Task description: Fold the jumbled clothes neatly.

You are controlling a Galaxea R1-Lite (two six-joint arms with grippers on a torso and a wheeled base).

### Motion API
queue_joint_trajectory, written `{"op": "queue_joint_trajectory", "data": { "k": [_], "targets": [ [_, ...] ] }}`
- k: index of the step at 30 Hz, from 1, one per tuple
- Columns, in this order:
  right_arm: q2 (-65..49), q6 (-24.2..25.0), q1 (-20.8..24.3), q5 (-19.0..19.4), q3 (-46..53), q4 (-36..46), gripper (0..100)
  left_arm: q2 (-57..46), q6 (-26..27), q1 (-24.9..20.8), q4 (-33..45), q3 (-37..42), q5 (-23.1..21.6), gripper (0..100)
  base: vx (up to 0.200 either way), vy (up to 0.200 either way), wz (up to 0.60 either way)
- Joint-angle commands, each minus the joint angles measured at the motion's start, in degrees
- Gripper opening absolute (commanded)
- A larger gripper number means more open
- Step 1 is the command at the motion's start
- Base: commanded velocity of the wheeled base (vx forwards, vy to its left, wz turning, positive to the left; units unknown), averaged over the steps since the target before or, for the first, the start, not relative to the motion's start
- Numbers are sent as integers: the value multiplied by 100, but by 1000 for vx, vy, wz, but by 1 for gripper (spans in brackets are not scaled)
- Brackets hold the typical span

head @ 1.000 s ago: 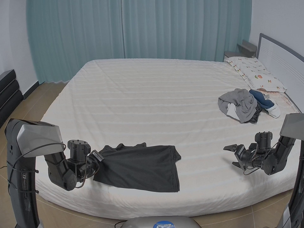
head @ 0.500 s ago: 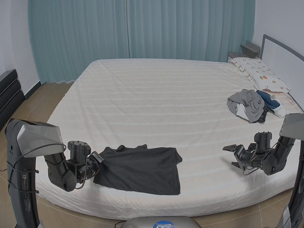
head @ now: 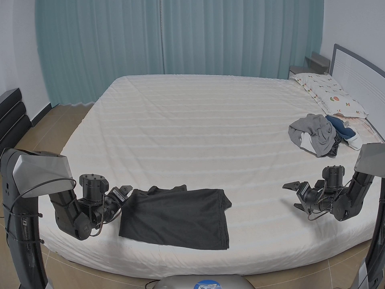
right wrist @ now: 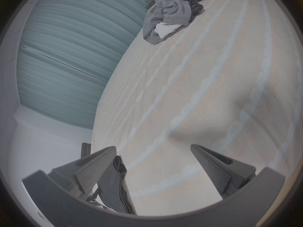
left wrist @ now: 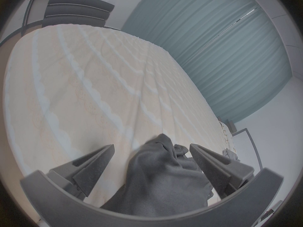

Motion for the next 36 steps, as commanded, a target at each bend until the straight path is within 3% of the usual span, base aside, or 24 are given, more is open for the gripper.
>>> {"op": "queue_joint_trajectory", "data": {
  "k": [1,2,3,5,9,10,17,23,26,29,31,32,33,34,36],
  "targets": [
    [-136,-7,18,-8,-150,110,100,-210,134,102,6,22,-12,100,0,0,0],
    [-136,-7,18,-8,-150,110,100,-210,134,102,6,22,-12,100,0,0,0],
    [-241,-7,167,-43,-202,269,100,-280,679,208,-11,31,-3,100,0,0,0],
    [-417,-15,238,-210,-308,488,100,-412,1075,339,-55,57,-3,100,0,0,0],
    [-734,-68,343,-605,-325,858,100,-728,1110,392,-46,57,-3,100,0,0,0],
    [-1147,-200,431,-869,-202,981,100,-975,1198,427,-46,66,14,100,0,0,0],
    [-3142,-1501,466,-1036,844,1025,100,-2574,1822,550,24,479,6,100,0,0,0],
    [-4838,-2274,466,-1300,1459,1446,100,-4007,2296,506,42,1297,-3,100,0,0,0],
    [-5981,-2643,475,-1449,1547,2132,100,-4824,2577,506,59,1648,-3,100,0,0,0],
    [-7413,-2924,598,-1467,1468,3380,100,-5694,3114,515,226,2009,6,100,0,0,0],
    [-7527,-2951,607,-1467,1459,3512,100,-5782,3158,515,244,2044,-3,100,0,0,0],
    [-8450,-3179,668,-1476,1301,4549,100,-6441,3465,506,463,2264,-3,100,0,0,0],
    [-8899,-3320,677,-1467,1213,5076,100,-6793,3615,506,657,2351,23,100,0,0,0],
    [-8899,-3320,677,-1467,1213,5076,100,-6793,3615,506,657,2351,23,100,0,0,0],
    [-9892,-3575,677,-1414,1107,6166,100,-7689,4019,515,1272,2501,41,100,0,0,0]
  ]
}}
